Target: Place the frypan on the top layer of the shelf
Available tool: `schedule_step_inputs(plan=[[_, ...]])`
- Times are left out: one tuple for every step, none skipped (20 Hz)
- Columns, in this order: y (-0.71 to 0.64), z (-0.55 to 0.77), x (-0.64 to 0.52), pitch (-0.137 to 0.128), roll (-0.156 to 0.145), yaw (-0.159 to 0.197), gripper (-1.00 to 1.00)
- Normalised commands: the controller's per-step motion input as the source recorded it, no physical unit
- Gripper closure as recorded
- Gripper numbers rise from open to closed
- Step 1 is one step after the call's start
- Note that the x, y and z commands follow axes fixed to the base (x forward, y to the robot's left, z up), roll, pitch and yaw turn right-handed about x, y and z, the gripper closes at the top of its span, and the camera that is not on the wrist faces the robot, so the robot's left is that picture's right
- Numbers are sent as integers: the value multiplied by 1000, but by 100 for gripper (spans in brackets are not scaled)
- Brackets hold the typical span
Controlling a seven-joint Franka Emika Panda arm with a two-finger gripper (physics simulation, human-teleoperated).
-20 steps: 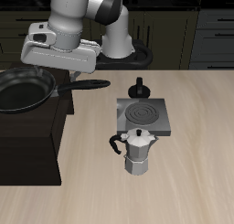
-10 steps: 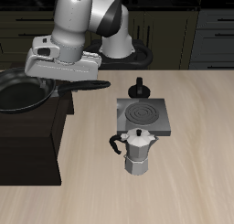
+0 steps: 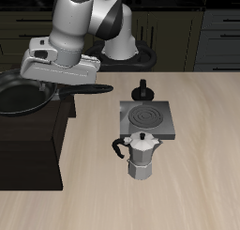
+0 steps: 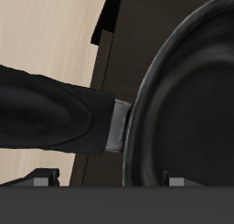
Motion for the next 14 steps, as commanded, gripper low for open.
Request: schedule_step_inputs(plan=[[126,-48,8,-11,17,47,-100],[-533,-190,-26,71,-67,-82,-100],[-144,-78,0,-7,-6,40,-100],[-116,-112,25,29,9,34,-100],[89,-83,-9,9,-13,24,-100],[-123,-203,92,90,77,-43,-100],[-172,-120,-22,35,-42,2,-100],[-79,-156,-19,16,-10,15,-100],[-57,-190,-37,56,74,8,100],[-124,-165,-13,8,2,14,100],[-225,-205,44,50,-35,21,100],[-775,-366,15,56,-35,-64,100],[-337,-110,-36,18,-66,-39,100],[-159,-100,-9,20,-35,-47,100]])
